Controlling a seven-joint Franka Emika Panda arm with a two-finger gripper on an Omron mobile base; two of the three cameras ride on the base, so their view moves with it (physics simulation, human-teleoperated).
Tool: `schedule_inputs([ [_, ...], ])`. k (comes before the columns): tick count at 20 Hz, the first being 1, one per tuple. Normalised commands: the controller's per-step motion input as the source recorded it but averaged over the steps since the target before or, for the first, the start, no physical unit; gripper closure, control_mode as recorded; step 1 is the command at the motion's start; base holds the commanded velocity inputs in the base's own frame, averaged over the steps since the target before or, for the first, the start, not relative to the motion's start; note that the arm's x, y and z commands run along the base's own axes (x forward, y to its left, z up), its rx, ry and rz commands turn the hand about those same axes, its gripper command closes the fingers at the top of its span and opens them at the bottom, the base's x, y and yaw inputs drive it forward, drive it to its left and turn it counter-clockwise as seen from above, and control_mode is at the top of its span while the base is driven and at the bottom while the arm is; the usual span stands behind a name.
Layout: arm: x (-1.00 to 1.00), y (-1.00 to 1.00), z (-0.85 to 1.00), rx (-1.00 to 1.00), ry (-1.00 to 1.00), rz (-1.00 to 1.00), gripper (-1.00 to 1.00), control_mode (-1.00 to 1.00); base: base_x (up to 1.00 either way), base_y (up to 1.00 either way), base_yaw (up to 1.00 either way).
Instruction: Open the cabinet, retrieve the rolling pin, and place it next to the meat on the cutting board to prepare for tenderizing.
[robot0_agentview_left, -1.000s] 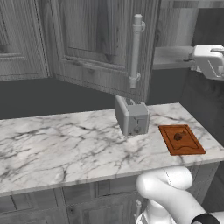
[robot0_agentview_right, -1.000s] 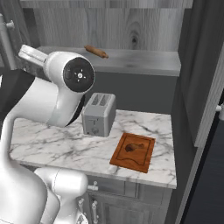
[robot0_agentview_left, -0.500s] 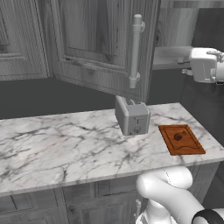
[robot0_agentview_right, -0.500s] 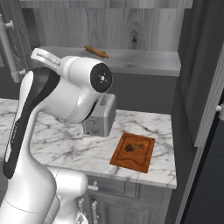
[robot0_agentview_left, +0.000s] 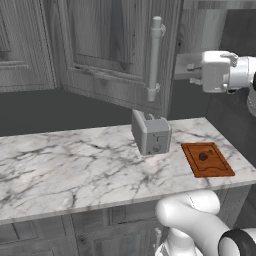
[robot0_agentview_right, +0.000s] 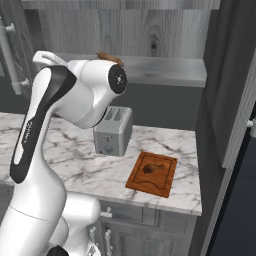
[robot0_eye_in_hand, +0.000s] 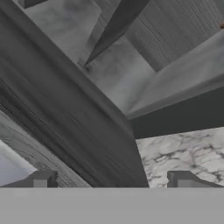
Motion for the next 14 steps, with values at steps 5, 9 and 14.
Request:
schedule_inputs([
  [5, 0.37, 0.45, 0.00, 0.01, 0.10, 0.08, -1.00, -1.00, 0.00, 0.00, 0.00],
  [9, 0.24, 0.44, 0.00, 0.02, 0.07, 0.06, -1.00, -1.00, 0.00, 0.00, 0.00],
  [14, 0.00, 0.42, -0.02, 0.01, 0.03, 0.09, -1.00, -1.00, 0.00, 0.00, 0.00],
])
